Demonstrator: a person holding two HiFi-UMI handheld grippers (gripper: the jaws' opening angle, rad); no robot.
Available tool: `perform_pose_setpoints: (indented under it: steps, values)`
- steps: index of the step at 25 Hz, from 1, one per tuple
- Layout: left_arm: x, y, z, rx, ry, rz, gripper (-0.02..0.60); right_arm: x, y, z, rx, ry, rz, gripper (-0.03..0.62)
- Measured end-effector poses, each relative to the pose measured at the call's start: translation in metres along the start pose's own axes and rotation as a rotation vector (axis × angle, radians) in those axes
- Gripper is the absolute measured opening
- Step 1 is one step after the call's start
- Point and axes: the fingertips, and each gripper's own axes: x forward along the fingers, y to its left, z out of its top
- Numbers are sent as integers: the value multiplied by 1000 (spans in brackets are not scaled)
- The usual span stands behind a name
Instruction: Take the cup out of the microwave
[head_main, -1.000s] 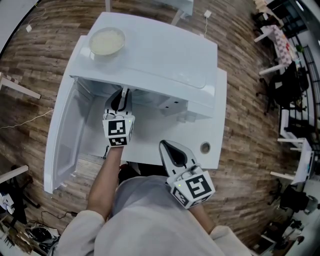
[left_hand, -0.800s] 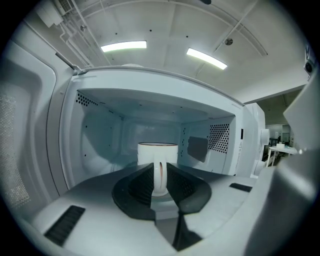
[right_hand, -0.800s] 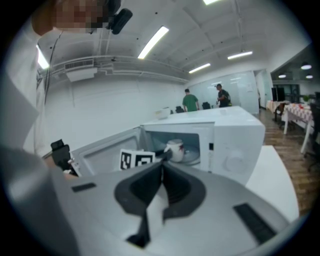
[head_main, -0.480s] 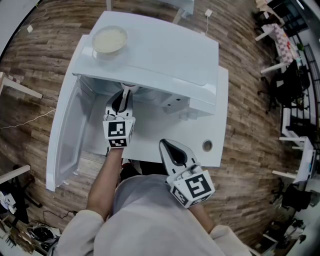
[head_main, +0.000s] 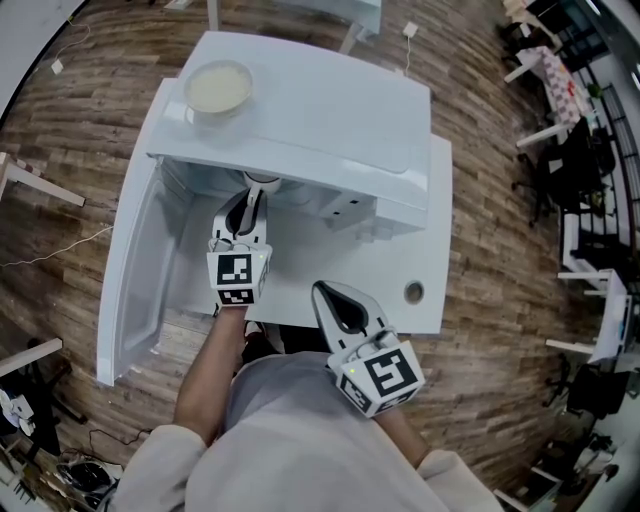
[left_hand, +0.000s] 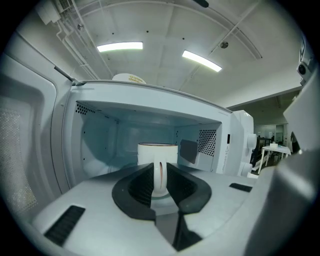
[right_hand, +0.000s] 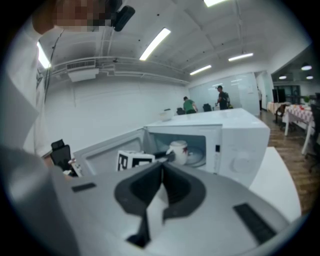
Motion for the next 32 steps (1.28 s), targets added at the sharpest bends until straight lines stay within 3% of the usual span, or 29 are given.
perform_pose_setpoints:
  steps: [32]
  values:
    - [-48, -14, 11, 5, 10, -50, 66, -7, 30, 3, 17, -61, 21, 23]
